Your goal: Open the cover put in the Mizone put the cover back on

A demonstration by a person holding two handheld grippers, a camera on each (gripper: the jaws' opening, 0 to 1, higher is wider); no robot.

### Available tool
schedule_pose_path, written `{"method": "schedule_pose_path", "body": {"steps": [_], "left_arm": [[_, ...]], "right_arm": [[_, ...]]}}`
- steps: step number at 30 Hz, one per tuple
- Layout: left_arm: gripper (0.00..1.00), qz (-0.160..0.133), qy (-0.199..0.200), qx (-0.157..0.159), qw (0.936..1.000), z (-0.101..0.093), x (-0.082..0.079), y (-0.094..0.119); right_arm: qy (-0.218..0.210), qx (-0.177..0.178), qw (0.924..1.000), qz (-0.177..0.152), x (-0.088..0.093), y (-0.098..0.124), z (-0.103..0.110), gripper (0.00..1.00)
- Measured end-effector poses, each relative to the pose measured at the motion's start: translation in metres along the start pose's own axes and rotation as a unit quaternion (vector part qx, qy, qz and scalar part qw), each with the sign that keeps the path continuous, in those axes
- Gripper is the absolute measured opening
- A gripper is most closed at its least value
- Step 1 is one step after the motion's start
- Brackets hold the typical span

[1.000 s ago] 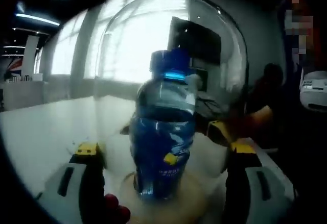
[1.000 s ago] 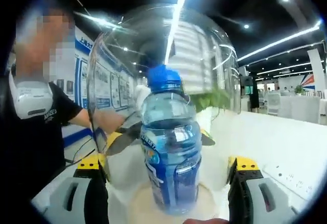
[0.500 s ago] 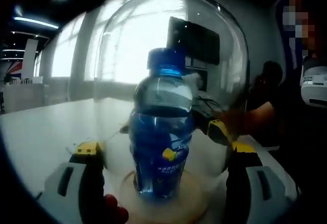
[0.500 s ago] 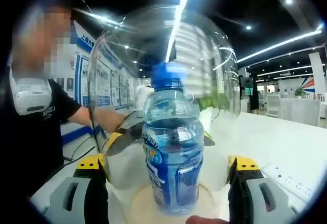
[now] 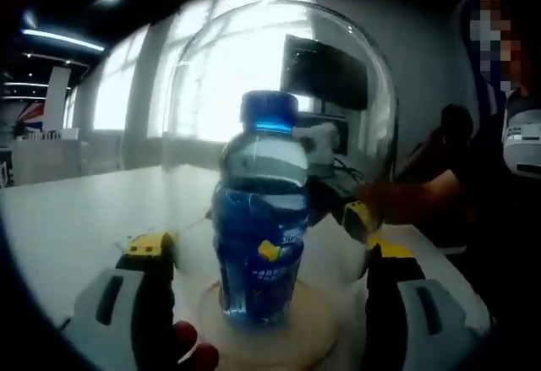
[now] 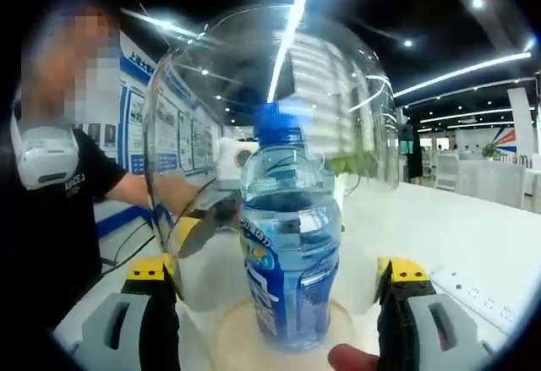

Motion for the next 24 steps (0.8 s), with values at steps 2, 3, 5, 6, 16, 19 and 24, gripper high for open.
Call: {"method": "schedule_pose_path", "body": {"steps": [2, 3, 5, 6, 16, 19, 24], "left_arm": [[0.80, -0.001, -0.002, -0.006, 1.0000, -0.001, -0.001, 0.003], [0.79, -0.001, -0.003, -0.010, 0.9999, -0.002, -0.002, 0.005], [0.77, -0.003, -0.007, -0.022, 0.9997, -0.003, -0.003, 0.009], [0.76, -0.003, -0.010, -0.028, 0.9996, -0.005, -0.003, 0.011], [0.64, -0.029, -0.013, -0.099, 0.9946, -0.022, -0.012, 0.029], [0.58, -0.029, -0.020, -0.121, 0.9921, -0.032, -0.015, 0.034], [0.53, -0.019, -0.016, -0.158, 0.9871, -0.046, -0.014, 0.037]], "right_arm": [[0.003, 0.007, 1.0000, 0.006, -0.002, 0.002, 0.003, 0.90], [0.012, 0.015, 0.9998, -0.007, -0.007, 0.007, 0.004, 0.90], [0.005, 0.044, 0.9987, -0.026, -0.016, 0.015, 0.004, 0.90], [0.011, 0.062, 0.9977, -0.025, -0.019, 0.019, 0.005, 0.90], [0.021, 0.116, 0.9916, -0.052, -0.027, 0.026, 0.040, 0.90], [0.014, 0.153, 0.9864, -0.059, -0.027, 0.028, 0.043, 0.90], [0.023, 0.194, 0.9785, -0.067, -0.024, 0.033, 0.050, 0.65]]}}
Point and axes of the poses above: the point that each gripper's makers call its tool centre point, and the gripper's own axes: y roughly backward along the fingers, z roughly to its left, x roughly out of its underside, the point moved 8 cm from there along y, roughly backward along the fingers, and after that the axes turned 14 degrees about -z, right-handed, at the moved point
